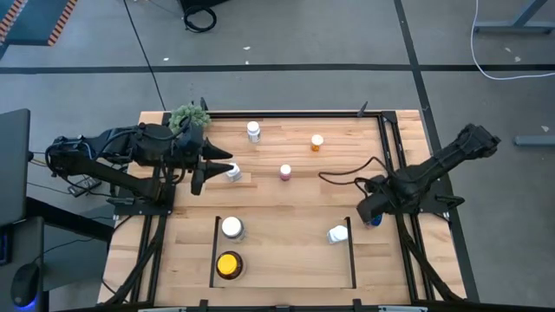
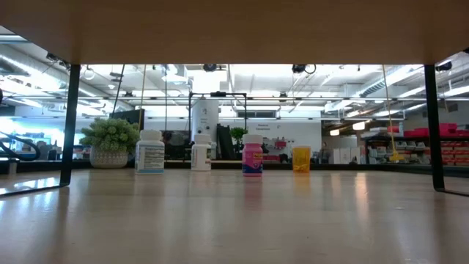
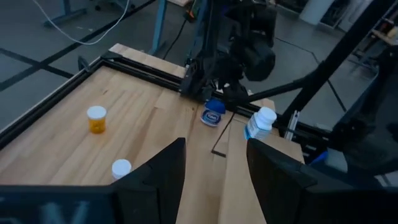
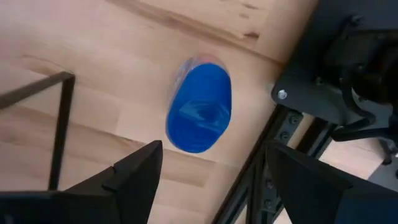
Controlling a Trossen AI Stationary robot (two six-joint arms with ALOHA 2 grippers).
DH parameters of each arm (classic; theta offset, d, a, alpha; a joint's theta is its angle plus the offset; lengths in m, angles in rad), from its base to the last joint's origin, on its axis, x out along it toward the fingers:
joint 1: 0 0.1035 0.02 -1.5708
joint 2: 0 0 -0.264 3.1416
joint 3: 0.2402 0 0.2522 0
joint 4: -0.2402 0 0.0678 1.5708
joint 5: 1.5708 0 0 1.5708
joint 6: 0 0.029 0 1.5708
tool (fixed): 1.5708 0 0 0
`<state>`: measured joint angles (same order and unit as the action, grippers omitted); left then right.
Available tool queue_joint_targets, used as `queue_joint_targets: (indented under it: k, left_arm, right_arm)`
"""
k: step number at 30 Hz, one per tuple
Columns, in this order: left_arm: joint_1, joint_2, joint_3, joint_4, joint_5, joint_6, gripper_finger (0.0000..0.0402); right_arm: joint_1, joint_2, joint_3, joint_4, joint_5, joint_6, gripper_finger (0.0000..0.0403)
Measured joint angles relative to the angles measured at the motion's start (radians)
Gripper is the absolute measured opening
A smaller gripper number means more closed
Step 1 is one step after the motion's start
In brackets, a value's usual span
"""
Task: Pick and place medicine bottles onto shelf by color
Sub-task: Put the blue pill bottle on the shelf
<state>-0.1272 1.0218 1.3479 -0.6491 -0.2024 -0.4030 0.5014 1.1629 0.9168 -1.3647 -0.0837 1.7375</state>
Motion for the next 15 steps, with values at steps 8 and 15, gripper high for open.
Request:
queue_joint_targets:
  k: [8,15]
  left_arm:
    - [0.0,0.0,0.0,0.0,-0.052,-0.016,0.0174]
    - [0.0,0.0,0.0,-0.001,-0.06,-0.045,0.0174]
  right_arm:
    - [0.048,0.0,-0.093,0.098,0.0,0.119,0.0294]
    - [0.048,0.0,-0.148,0.179,0.023,0.171,0.0294]
